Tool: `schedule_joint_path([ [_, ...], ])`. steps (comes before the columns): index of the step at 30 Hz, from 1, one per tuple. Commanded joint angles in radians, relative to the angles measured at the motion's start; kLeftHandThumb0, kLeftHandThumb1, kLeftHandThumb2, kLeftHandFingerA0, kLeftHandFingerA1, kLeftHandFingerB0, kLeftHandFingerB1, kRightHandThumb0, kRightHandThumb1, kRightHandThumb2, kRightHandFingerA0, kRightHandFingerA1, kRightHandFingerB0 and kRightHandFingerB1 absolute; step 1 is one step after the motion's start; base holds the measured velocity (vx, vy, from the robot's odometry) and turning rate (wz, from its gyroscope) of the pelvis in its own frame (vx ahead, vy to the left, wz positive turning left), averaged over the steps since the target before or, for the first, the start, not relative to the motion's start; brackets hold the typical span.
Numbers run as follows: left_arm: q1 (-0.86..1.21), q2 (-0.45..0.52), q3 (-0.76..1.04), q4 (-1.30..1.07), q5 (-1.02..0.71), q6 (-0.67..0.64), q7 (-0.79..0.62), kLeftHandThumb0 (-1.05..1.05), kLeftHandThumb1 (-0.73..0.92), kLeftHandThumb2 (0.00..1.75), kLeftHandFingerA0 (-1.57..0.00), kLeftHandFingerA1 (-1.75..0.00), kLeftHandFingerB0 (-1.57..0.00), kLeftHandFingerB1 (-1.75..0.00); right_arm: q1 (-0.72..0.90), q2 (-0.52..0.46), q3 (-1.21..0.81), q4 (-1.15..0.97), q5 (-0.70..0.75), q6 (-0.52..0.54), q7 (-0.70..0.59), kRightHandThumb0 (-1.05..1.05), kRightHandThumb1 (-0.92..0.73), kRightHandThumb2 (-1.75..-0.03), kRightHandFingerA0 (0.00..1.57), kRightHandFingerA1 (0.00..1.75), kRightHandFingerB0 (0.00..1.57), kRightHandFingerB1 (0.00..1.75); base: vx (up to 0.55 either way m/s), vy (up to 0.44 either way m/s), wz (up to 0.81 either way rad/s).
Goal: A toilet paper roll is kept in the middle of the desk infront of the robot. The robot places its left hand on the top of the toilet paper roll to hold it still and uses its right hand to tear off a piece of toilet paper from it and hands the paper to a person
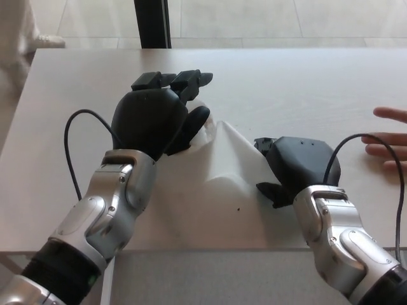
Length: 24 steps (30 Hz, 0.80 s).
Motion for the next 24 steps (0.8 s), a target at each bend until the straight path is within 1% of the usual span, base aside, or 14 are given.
schedule_joint_path([
  [1,0.121,-0.003,-0.025,0.090,0.000,0.043,-0.066,-0.36,0.78,0.69,-0.25,-0.41,-0.31,-0.38,0.151,0.148,-0.271,-0.020,0.192,-0.188,-0.306,-0.28,-0.83,-0.74,0.86,1.75,0.66,1.52,0.00,0.000,0.00],
  [3,0.126,-0.001,-0.024,0.087,-0.005,0.042,-0.078,-0.36,0.78,0.68,-0.24,-0.39,-0.30,-0.38,0.162,0.213,-0.356,-0.033,0.272,-0.261,-0.314,-0.25,-0.80,-0.82,0.84,1.75,0.68,1.54,0.00,0.000,0.00],
  [4,0.129,-0.003,-0.023,0.089,-0.008,0.041,-0.079,-0.37,0.79,0.67,-0.25,-0.38,-0.30,-0.36,0.167,0.251,-0.402,-0.050,0.319,-0.280,-0.303,-0.25,-0.73,-0.94,0.85,1.75,0.71,1.53,0.00,0.000,0.00],
  [6,0.132,-0.003,-0.026,0.094,-0.005,0.031,-0.072,-0.38,0.80,0.67,-0.25,-0.39,-0.31,-0.36,0.156,0.299,-0.462,-0.060,0.376,-0.330,-0.290,-0.27,-0.66,-0.96,0.89,1.73,0.74,1.52,0.00,0.000,0.00],
  [7,0.134,-0.003,-0.027,0.087,-0.004,0.045,-0.081,-0.38,0.81,0.67,-0.24,-0.39,-0.30,-0.36,0.151,0.319,-0.485,-0.067,0.400,-0.344,-0.267,-0.26,-0.58,-1.07,0.89,1.74,0.75,1.55,0.00,0.000,0.00],
  [8,0.134,-0.002,-0.026,0.088,-0.004,0.044,-0.081,-0.38,0.81,0.67,-0.24,-0.39,-0.30,-0.36,0.151,0.325,-0.492,-0.063,0.394,-0.349,-0.263,-0.26,-0.58,-1.07,0.89,1.74,0.75,1.55,0.00,0.000,0.00],
  [11,0.133,0.001,-0.033,0.099,0.004,0.034,-0.075,-0.38,0.82,0.70,-0.23,-0.40,-0.29,-0.37,0.111,0.405,-0.571,-0.135,0.456,-0.281,-0.222,-0.22,-0.52,-1.15,0.96,1.69,0.79,1.53,0.00,0.000,0.00],
  [13,0.134,0.002,-0.032,0.100,0.000,0.028,-0.075,-0.38,0.81,0.71,-0.23,-0.40,-0.29,-0.38,0.093,0.463,-0.632,-0.172,0.530,-0.273,-0.201,-0.16,-0.42,-1.34,0.99,1.74,0.82,1.55,0.00,0.000,0.00],
  [14,0.134,0.002,-0.032,0.099,-0.001,0.027,-0.075,-0.38,0.81,0.71,-0.23,-0.40,-0.29,-0.38,0.092,0.471,-0.641,-0.174,0.530,-0.274,-0.196,-0.16,-0.42,-1.34,0.99,1.74,0.82,1.55,0.00,0.000,0.00],
  [15,0.136,0.000,-0.032,0.098,0.000,0.029,-0.071,-0.38,0.80,0.71,-0.23,-0.41,-0.29,-0.38,0.077,0.508,-0.682,-0.202,0.576,-0.239,-0.192,-0.13,-0.41,-1.43,1.04,1.73,0.88,1.52,0.00,0.000,0.00],
  [16,0.138,-0.002,-0.032,0.099,0.000,0.029,-0.067,-0.38,0.80,0.71,-0.24,-0.41,-0.29,-0.38,0.066,0.534,-0.710,-0.225,0.610,-0.213,-0.184,-0.11,-0.47,-1.42,1.07,1.75,0.89,1.53,0.00,0.000,0.00],
  [19,0.139,-0.004,-0.035,0.100,0.005,0.034,-0.065,-0.38,0.80,0.71,-0.24,-0.41,-0.29,-0.38,0.057,0.558,-0.741,-0.254,0.639,-0.193,-0.161,-0.09,-0.48,-1.43,1.09,1.75,0.90,1.53,0.00,0.000,0.00],
  [21,0.139,-0.003,-0.037,0.104,0.007,0.036,-0.064,-0.37,0.79,0.73,-0.25,-0.41,-0.29,-0.39,0.060,0.564,-0.744,-0.272,0.660,-0.198,-0.144,-0.12,-0.45,-1.41,1.09,1.75,0.83,1.64,0.00,0.000,0.00],
  [24,0.139,-0.002,-0.036,0.112,0.004,0.027,-0.060,-0.38,0.79,0.75,-0.24,-0.43,-0.29,-0.40,0.063,0.575,-0.754,-0.298,0.691,-0.208,-0.132,-0.14,-0.43,-1.38,1.12,1.75,0.86,1.62,0.00,0.000,0.00],
])
